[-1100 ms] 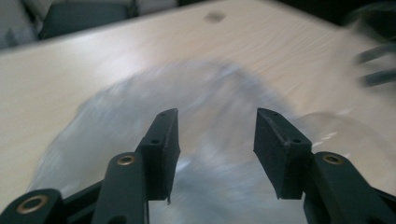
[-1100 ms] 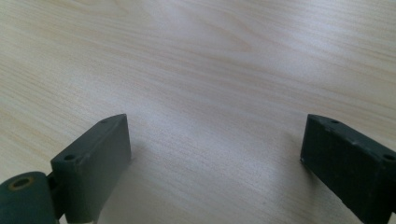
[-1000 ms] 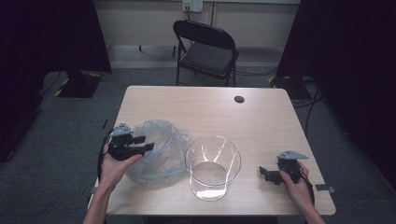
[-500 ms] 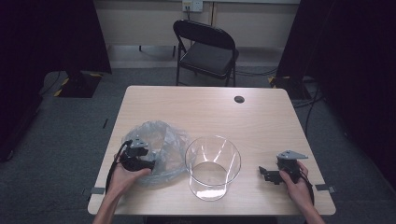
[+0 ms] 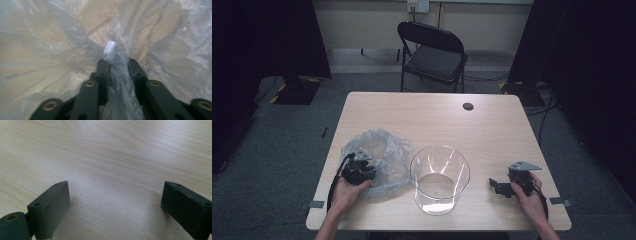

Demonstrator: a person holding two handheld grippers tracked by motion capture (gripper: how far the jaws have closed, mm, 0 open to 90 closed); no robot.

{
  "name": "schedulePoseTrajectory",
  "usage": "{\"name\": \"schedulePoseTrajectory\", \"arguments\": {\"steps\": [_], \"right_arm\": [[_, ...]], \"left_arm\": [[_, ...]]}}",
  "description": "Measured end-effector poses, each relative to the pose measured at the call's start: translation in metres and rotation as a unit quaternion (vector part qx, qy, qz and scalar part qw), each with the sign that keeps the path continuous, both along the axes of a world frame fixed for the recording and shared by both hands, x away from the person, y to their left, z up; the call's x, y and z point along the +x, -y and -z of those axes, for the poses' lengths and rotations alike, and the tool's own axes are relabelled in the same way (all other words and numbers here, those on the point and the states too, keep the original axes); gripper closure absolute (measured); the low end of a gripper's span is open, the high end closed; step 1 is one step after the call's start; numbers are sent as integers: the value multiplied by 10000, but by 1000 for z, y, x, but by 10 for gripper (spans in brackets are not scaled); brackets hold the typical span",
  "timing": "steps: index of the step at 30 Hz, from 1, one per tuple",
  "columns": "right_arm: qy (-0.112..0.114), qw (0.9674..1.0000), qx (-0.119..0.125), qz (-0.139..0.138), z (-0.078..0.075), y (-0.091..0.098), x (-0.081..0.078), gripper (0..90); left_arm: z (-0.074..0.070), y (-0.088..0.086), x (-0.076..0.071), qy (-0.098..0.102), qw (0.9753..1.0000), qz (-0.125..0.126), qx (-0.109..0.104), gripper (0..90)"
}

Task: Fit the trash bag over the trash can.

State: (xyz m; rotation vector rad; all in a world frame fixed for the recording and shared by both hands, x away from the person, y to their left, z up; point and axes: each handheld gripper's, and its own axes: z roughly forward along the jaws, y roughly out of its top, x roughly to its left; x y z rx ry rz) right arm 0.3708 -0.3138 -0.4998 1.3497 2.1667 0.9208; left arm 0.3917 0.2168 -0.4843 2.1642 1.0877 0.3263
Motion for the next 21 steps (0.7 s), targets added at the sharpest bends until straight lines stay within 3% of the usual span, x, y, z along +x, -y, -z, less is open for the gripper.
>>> {"name": "schedulePoseTrajectory", "arguments": {"steps": [5,10,16,21], "right_arm": [[-1,10000,-1,-1,0,0,0,76],[0,10000,0,-7,0,0,0,76],[-7,10000,3,-6,0,0,0,76],[-4,10000,2,-8,0,0,0,76]], "left_arm": [[-4,-7,-2,73,9996,-20,-290,803],[-13,-10,-7,328,9977,-71,-589,807],[-26,-16,-12,692,9921,-124,-1038,809],[-36,-19,-16,942,9874,-120,-1265,808]]}}
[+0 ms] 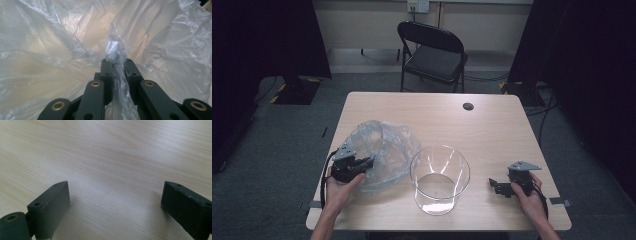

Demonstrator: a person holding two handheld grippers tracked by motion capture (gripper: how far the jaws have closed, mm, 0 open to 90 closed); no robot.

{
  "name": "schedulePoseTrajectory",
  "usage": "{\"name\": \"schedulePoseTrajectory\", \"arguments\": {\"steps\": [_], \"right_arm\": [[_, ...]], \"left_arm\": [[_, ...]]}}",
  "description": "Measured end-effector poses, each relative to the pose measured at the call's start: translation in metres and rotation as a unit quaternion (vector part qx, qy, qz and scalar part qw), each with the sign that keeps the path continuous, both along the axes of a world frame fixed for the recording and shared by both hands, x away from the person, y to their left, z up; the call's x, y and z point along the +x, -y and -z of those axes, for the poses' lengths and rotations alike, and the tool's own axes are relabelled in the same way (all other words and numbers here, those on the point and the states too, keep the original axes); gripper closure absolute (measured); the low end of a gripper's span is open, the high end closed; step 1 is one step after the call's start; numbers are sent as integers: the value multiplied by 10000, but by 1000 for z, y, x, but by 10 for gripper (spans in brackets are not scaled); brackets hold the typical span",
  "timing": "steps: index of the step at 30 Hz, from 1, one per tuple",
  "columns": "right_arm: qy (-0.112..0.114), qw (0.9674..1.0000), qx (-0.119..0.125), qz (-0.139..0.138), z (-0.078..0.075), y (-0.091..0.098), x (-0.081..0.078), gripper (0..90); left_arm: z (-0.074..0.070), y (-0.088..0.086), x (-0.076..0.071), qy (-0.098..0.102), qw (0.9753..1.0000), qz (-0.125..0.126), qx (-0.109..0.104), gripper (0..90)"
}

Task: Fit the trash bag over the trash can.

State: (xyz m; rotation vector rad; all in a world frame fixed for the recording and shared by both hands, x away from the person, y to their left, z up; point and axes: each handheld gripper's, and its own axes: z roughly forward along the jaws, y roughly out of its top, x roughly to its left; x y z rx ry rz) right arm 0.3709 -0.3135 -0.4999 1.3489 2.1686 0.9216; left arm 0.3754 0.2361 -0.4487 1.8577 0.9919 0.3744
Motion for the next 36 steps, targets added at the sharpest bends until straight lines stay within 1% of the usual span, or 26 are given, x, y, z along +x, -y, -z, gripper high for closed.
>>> {"name": "schedulePoseTrajectory", "arguments": {"steps": [2,4,7,9,12,15,19,23,28,30,33,35,36], "right_arm": [[-5,10000,3,4,0,0,0,76],[-2,10000,3,4,0,0,0,76],[-10,10000,6,7,0,0,0,76],[0,10000,1,0,0,0,0,76],[1,10000,3,2,0,0,0,76],[2,10000,1,2,0,0,0,76],[0,10000,1,0,0,0,0,76],[1,10000,1,-1,0,0,0,76],[-6,10000,3,3,0,0,0,75],[-11,10000,6,8,0,0,0,75],[-7,10000,5,4,0,0,0,75],[-8,10000,5,5,0,0,0,76],[-7,10000,4,5,0,0,0,76]], "left_arm": [[-3,-1,-2,77,9999,-15,-133,808],[-8,-1,-4,180,9996,-36,-220,808],[-14,-2,-6,329,9986,-70,-418,808],[-18,-2,-8,420,9979,-146,-464,808],[-23,-2,-10,535,9965,-190,-611,808],[-30,-2,-12,637,9946,-164,-798,808],[-39,1,-16,803,9928,-104,-886,808],[-48,4,-22,956,9903,-46,-1012,808],[-61,2,-28,1154,9869,-14,-1127,808],[-66,0,-30,1257,9849,-19,-1187,808],[-73,-2,-34,1340,9815,-10,-1371,808],[-77,-2,-37,1397,9801,44,-1407,808],[-79,-1,-38,1409,9788,81,-1482,808]]}}
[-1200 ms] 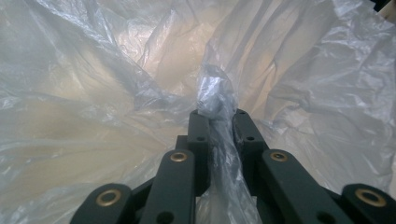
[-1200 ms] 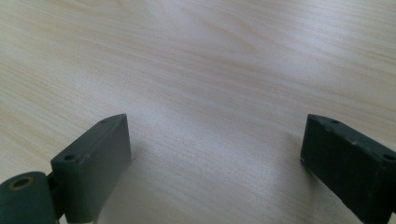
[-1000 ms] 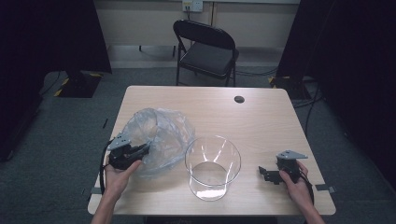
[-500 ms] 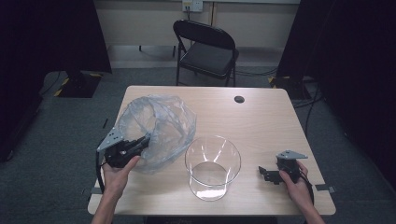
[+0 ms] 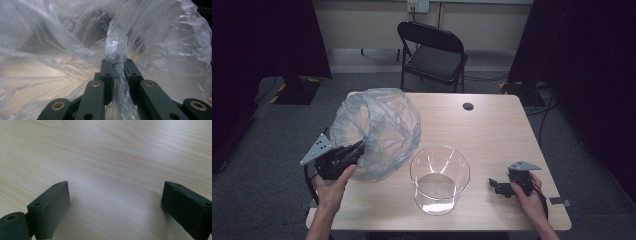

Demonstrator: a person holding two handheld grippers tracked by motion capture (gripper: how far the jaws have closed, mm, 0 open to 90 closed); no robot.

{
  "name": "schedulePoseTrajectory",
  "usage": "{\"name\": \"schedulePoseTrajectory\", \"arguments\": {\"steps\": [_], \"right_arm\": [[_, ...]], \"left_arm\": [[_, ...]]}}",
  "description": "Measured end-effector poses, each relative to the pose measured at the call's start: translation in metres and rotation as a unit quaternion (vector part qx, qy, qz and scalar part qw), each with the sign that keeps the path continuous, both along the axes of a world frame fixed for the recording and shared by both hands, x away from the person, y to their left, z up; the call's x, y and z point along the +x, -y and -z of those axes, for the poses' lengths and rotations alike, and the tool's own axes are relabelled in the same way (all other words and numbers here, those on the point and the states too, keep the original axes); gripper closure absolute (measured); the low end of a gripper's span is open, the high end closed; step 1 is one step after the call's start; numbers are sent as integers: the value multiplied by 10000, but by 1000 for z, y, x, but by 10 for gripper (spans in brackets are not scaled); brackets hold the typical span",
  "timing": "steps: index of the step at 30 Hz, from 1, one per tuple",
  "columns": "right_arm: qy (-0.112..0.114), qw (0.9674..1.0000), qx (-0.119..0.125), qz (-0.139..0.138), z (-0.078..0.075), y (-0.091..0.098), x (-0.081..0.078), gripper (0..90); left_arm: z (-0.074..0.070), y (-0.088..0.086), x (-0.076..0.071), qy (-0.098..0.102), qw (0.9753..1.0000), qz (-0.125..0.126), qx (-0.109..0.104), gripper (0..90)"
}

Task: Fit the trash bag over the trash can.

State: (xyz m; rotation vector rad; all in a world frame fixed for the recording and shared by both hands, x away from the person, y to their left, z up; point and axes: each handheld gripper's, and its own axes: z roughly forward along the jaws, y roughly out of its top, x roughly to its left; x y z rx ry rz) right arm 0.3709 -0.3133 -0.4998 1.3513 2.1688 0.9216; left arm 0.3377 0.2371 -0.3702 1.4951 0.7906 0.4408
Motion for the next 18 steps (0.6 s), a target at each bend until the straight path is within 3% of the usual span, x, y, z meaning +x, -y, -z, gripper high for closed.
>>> {"name": "schedulePoseTrajectory", "arguments": {"steps": [5,9,13,18], "right_arm": [[0,10000,0,-1,0,0,0,75],[7,10000,-3,-4,0,0,0,76],[-3,10000,0,2,0,0,0,75],[18,10000,-4,-6,0,0,0,75]], "left_arm": [[-5,16,-4,56,9992,400,2,808],[-6,36,-7,111,9969,769,86,808],[-7,58,-12,153,9929,1175,85,807],[-4,90,-17,180,9850,1700,220,807]]}}
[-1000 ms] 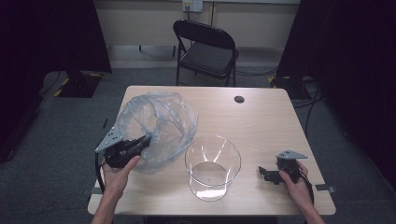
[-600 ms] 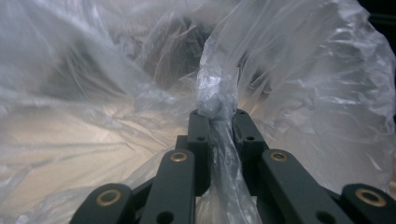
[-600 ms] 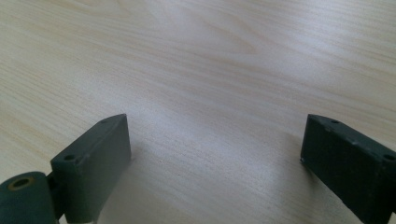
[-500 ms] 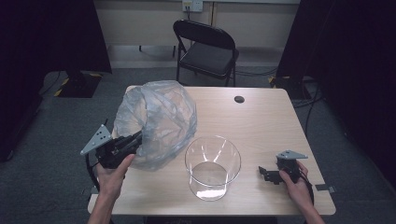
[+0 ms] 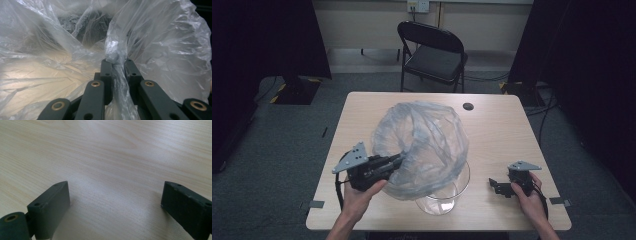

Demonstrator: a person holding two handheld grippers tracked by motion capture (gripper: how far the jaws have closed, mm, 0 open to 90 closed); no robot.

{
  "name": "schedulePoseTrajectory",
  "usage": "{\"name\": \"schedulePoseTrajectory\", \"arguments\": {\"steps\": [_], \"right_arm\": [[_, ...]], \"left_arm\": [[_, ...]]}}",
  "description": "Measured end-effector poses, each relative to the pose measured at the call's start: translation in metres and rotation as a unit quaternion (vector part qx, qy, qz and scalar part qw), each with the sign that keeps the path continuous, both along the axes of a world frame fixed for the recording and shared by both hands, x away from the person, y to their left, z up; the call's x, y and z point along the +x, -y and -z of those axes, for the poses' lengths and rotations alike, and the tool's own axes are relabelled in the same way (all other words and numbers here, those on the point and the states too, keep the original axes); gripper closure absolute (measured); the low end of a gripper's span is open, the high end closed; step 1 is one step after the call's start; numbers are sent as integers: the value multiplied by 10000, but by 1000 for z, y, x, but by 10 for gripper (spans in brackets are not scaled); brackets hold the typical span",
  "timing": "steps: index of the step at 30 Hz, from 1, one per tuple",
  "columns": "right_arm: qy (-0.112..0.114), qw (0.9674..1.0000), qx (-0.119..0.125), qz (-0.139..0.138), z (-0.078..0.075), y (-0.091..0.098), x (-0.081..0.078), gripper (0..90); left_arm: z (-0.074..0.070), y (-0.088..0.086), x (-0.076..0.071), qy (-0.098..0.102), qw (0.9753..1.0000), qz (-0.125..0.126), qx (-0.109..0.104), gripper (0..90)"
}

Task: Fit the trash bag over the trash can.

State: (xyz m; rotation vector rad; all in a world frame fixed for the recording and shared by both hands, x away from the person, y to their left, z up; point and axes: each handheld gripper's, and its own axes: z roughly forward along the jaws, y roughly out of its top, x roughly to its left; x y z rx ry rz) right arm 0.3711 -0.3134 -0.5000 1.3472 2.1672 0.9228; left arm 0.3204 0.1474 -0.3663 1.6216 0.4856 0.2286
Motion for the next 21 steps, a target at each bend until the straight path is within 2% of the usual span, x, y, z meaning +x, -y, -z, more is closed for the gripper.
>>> {"name": "schedulePoseTrajectory", "arguments": {"steps": [1,2,3,8,12,15,18,21], "right_arm": [[0,10000,0,0,0,0,0,75],[-1,10000,0,1,0,0,0,75],[-5,10000,3,5,0,0,0,75],[1,10000,-2,2,0,0,0,75],[-11,10000,0,6,0,0,0,75],[4,10000,-1,2,0,0,0,75],[2,10000,-3,-3,0,0,0,76],[3,10000,-4,-3,0,0,0,75]], "left_arm": [[0,0,0,0,10000,0,0,807],[2,9,-1,-1,9998,221,10,807],[4,14,-2,-3,9996,277,62,807],[12,35,-3,-30,9987,449,248,806],[13,46,2,-53,9983,419,410,806],[15,55,5,-57,9971,385,649,806],[19,62,5,-21,9947,279,987,797],[23,66,5,-66,9934,210,1123,725]]}}
